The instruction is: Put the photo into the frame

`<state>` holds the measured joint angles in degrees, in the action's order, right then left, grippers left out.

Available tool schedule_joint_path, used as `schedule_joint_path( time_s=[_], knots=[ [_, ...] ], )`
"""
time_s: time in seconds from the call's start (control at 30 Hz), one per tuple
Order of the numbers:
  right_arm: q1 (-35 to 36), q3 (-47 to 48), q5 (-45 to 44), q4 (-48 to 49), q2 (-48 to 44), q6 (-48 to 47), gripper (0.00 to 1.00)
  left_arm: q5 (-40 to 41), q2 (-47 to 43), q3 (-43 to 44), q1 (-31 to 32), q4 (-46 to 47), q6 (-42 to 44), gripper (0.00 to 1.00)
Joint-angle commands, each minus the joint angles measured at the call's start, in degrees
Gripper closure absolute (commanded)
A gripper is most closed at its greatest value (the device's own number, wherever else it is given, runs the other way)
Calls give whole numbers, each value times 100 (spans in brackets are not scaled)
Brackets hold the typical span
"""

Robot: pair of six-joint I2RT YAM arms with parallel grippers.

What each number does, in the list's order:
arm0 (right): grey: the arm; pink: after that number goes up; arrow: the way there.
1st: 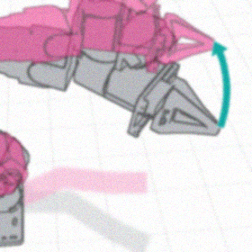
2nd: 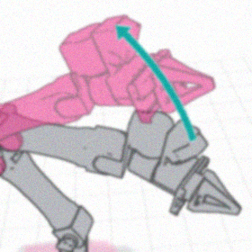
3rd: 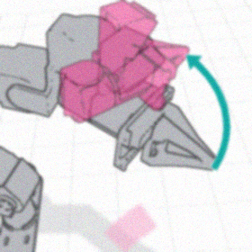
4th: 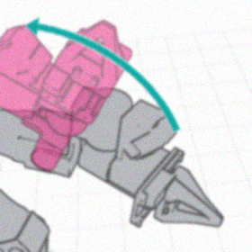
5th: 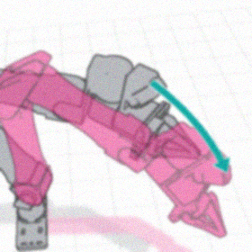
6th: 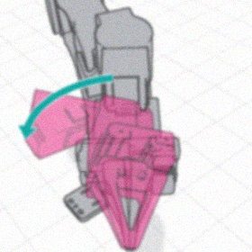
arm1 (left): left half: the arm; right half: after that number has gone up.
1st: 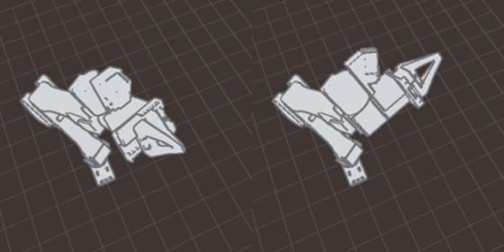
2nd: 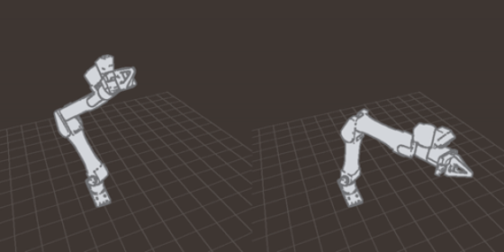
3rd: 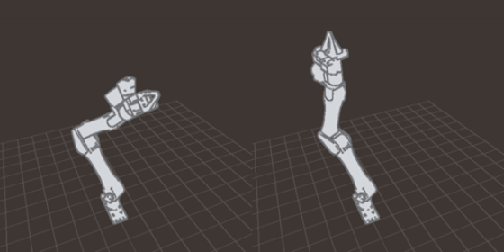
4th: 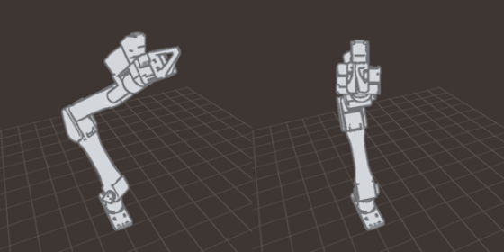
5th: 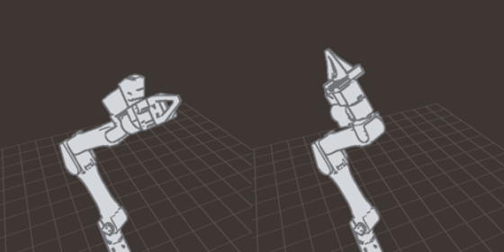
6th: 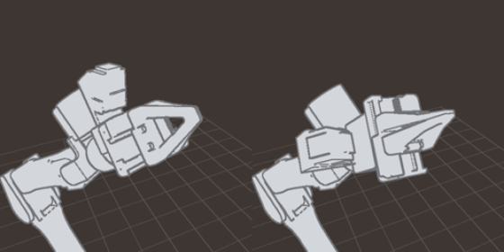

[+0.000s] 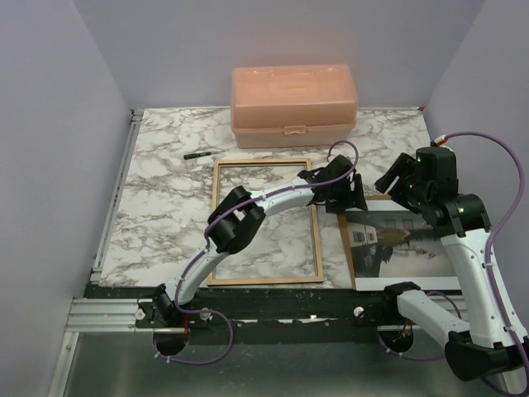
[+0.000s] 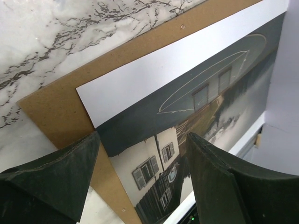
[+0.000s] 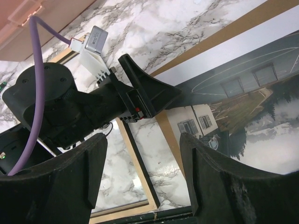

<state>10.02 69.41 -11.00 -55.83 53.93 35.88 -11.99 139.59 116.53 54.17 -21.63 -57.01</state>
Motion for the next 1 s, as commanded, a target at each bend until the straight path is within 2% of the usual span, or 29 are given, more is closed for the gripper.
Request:
schedule_joint_path(
  time_s=[0.0,0.67,0.8,0.9,0.97],
  knots=[
    [-27,-68,108,-67,-55,-76,30,-588,-90,-802,58,949,-379,24],
    [-27,-143,317,-6,-130,-21,30,-1259,-542,-1864,285,2695,-767,29],
    [-25,-122,356,-21,-133,-26,30,-805,-897,-2152,272,2301,-445,30],
    [-29,-109,349,-40,-153,-23,30,-588,-1122,-2196,216,1556,-186,26],
    [-31,-125,423,-11,-157,-11,30,-583,-1270,-2418,232,1521,-158,25]
  ],
)
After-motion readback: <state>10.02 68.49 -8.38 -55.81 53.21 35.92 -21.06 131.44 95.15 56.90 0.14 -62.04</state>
